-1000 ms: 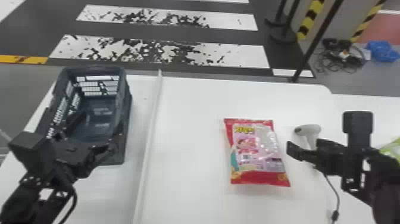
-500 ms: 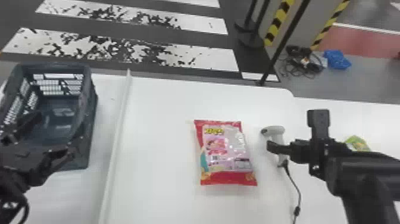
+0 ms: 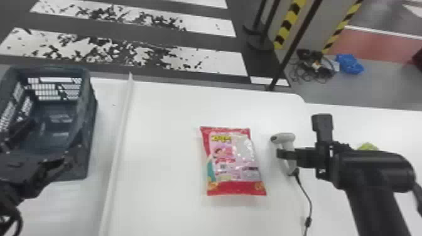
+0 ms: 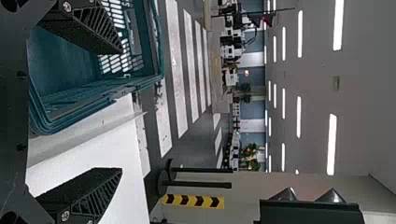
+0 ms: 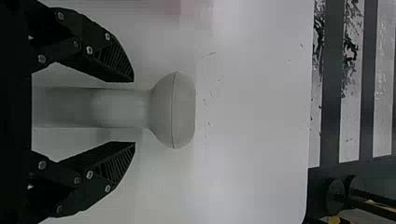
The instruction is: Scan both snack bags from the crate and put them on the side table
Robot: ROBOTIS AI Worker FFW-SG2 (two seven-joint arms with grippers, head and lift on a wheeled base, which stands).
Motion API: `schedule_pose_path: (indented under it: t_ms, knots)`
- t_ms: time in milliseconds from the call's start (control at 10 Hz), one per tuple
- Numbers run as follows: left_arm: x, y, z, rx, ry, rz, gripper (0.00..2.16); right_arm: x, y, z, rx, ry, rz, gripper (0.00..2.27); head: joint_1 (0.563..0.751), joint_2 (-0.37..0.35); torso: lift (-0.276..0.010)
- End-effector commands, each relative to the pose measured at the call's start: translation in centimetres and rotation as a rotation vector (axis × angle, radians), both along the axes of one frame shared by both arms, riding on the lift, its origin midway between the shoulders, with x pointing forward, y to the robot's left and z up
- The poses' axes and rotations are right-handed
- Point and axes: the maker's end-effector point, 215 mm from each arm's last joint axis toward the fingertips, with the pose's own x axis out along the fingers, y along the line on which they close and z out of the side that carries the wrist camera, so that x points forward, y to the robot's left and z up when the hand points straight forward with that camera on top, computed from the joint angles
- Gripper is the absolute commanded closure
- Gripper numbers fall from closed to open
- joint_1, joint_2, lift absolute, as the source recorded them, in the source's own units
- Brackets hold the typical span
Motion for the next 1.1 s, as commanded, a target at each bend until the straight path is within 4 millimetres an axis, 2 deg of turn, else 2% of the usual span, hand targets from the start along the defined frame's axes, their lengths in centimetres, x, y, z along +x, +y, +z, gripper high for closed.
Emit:
schedule_pose_path:
  t_ms: [0,100,300,400,600,800,1000]
  knots:
    - [0.0,0.0,0.0,-0.001,0.000,0.001,0.10,0.0,-0.3,-0.2,-0.008,0.008,-0.002,2.16,0.695,-0.223,-0.087]
    - [0.0,0.0,0.0,-0.001,0.000,0.001,0.10,0.1,-0.3,0.0,-0.008,0.003,-0.001,2.26,0.695,-0.227,-0.087]
    - [-0.1,0.0,-0.1,-0.002,0.002,0.001,0.10,-0.2,0.0,0.5,-0.005,-0.005,0.004,2.26,0.695,-0.228,-0.087]
    - [-0.1,0.0,0.0,-0.002,0.000,0.001,0.10,-1.4,0.3,1.3,-0.003,0.004,-0.004,2.26,0.695,-0.227,-0.087]
    - [0.0,-0.1,0.1,-0.002,-0.001,0.001,0.10,-5.0,2.6,3.9,0.007,0.039,-0.013,2.26,0.695,-0.223,-0.087]
    - [-0.1,-0.1,0.0,-0.003,0.000,0.003,0.10,-8.0,6.1,6.8,0.016,0.033,0.023,2.26,0.695,-0.200,-0.087]
    - [-0.1,-0.1,0.0,-0.003,0.000,0.003,0.10,-11.0,9.8,8.8,0.043,0.046,0.069,2.26,0.695,-0.168,-0.087]
